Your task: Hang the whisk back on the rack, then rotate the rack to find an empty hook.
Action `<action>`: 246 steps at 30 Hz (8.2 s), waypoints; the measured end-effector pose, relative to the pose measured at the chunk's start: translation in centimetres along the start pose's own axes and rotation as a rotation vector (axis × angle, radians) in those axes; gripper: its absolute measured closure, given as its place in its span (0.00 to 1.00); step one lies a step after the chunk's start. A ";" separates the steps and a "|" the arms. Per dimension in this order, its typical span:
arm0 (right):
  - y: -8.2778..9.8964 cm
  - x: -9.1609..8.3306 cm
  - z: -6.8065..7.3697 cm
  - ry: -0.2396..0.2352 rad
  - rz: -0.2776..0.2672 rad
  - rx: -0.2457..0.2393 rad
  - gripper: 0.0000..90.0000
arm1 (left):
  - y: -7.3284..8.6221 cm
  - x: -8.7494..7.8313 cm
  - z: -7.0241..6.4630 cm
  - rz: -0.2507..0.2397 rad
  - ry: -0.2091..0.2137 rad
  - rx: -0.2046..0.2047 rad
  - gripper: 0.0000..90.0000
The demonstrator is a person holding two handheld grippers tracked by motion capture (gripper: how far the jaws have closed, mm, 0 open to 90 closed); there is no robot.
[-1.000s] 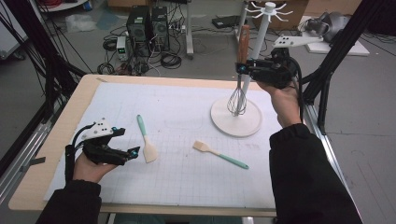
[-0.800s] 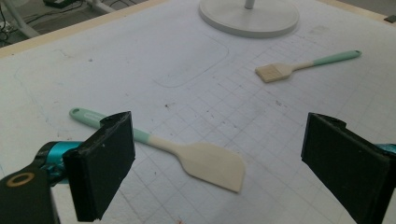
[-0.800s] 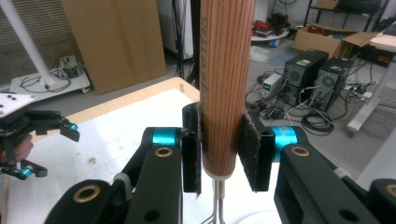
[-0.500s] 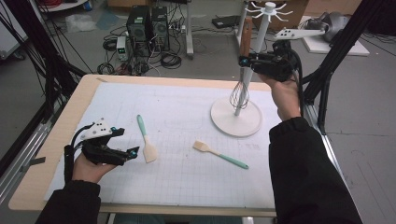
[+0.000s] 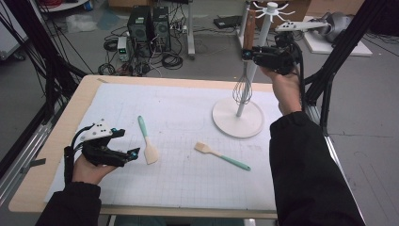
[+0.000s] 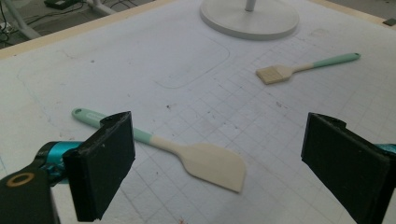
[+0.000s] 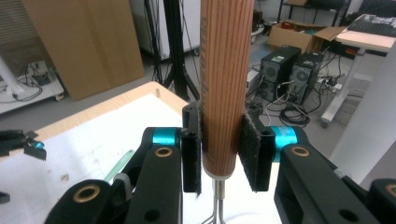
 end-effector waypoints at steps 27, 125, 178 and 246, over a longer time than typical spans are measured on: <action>0.6 0.4 -1.0 0.038 0.022 0.066 0.80 | 0.0 -0.3 -0.1 -0.010 -0.006 0.001 0.11; -1.3 -7.5 -1.1 -0.050 -0.051 -0.045 0.99 | 0.0 -0.2 0.2 -0.007 -0.006 0.004 0.11; -4.0 -7.7 -2.9 0.006 -0.063 -0.018 0.99 | 0.0 -0.3 0.1 -0.015 0.001 0.004 0.11; 0.6 -6.0 4.1 -0.156 -0.067 -0.067 0.53 | 0.0 -0.7 0.0 -0.016 -0.004 0.006 0.11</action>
Point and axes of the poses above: each handheld gripper's, and its own axes: x roughly forward along the jaws, y roughly out of its underside, z roughly to its left, the point moved 5 cm from there along x, roughly forward along the jaws, and after that the axes turned 13 degrees about z, right-handed, at the moved point
